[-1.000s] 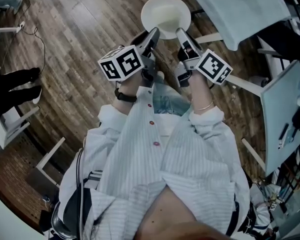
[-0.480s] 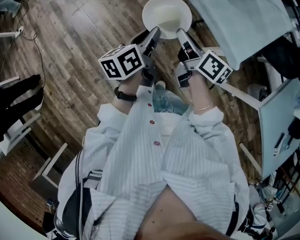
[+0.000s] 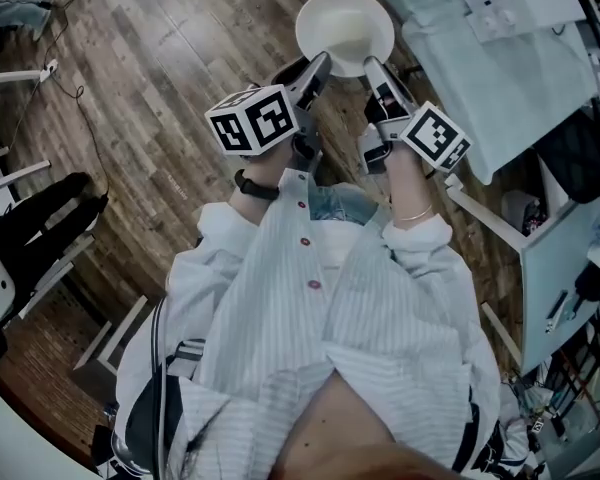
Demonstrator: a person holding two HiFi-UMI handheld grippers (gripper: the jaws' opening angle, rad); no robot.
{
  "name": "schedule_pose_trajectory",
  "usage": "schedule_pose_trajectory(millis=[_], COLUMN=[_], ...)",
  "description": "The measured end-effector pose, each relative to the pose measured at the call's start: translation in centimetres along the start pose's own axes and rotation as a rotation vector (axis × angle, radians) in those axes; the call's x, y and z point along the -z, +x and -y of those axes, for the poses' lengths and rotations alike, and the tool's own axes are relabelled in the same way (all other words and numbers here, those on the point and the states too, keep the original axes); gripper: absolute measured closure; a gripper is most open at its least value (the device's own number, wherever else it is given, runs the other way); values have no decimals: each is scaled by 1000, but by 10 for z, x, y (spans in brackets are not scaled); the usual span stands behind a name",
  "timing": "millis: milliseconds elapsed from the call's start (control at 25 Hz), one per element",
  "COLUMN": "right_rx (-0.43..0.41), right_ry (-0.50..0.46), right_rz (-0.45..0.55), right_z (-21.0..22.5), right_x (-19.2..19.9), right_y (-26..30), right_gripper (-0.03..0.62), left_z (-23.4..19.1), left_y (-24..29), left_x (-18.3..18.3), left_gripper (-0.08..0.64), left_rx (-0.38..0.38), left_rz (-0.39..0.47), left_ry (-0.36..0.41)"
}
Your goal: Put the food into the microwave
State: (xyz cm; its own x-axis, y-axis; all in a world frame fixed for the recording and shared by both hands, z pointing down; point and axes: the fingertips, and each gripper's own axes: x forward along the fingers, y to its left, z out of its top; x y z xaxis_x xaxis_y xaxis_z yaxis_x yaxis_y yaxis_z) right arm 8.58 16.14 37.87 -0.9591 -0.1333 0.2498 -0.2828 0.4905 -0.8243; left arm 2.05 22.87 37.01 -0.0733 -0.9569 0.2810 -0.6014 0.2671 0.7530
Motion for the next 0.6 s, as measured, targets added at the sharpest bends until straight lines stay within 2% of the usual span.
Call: schedule_pose_trajectory(millis=[320,600], right_rx=[24,71], right_ry=[-7,16], right_rz=[25,15], right_z=[-6,7], right_x=[-11,-17], right_y=[54,77], right_gripper=[512,512], left_z=[-34,-51], left_y=[21,42], left_x=[-43,-51], left_gripper=[473,472], left_rx=[29,40], left_rz=[-25,-65], left_ry=[-1,-23])
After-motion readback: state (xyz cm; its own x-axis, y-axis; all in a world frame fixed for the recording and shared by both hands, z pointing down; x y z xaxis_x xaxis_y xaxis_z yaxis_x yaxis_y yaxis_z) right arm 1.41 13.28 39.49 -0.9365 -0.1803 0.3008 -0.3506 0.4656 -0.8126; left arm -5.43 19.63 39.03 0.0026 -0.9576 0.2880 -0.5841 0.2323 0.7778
